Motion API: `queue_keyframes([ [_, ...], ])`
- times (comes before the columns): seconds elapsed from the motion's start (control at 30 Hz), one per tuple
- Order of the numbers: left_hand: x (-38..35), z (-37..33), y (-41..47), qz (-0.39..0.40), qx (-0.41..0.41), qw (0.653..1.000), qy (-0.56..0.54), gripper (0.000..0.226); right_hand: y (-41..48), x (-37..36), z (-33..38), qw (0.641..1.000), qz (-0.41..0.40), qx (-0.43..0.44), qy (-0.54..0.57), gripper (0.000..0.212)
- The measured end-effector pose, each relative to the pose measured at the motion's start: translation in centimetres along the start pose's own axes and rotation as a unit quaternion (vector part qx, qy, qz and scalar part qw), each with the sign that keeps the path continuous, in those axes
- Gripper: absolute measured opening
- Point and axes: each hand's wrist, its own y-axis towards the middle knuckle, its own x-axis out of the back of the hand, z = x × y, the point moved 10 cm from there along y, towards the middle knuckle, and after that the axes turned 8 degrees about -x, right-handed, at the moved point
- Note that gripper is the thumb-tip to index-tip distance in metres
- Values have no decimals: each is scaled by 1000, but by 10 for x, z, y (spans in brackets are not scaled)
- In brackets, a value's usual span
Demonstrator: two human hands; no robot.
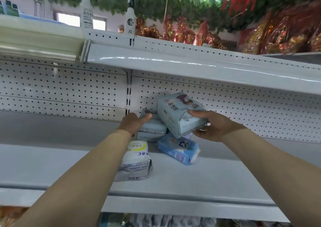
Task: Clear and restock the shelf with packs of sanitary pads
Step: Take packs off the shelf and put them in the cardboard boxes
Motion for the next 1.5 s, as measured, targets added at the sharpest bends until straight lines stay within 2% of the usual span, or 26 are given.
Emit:
queue_keyframes([
  [0.07,-4,4,1,10,12,1000,-10,62,-5,17,-6,999,-12,9,37,61],
  [0.2,-8,14,-4,36,56,996,-64,59,-7,47,-22,994,-53,28,90,39],
  [0.37,-6,12,-5,14,60,993,-102,64,-10,57,-32,989,-68,39,122,39],
  [0.5,-3,20,-2,6,71,991,-111,77,-13,54,-34,988,-65,43,130,55],
  [0.67,-2,16,-2,11,57,994,-91,72,-22,55,-39,988,-78,49,126,47],
  [0.77,-4,20,-7,36,67,994,-75,73,-25,55,-41,987,-76,51,131,45],
  [0.9,-9,25,-16,90,97,989,-69,86,-28,54,-43,987,-78,63,123,42],
  [1.03,-19,24,-20,133,104,980,-107,94,-32,55,-44,987,-85,73,118,36],
  [1.17,-22,19,-17,136,72,977,-148,66,-33,53,-44,987,-83,81,110,27],
  [1.27,-22,13,-17,150,35,976,-151,72,-33,51,-43,988,-81,85,105,24],
  [1.33,-20,9,-19,145,25,977,-153,59,-31,50,-43,988,-78,86,99,24],
  [1.5,-15,4,-19,120,2,981,-155,60,-26,51,-41,989,-82,91,83,33],
])
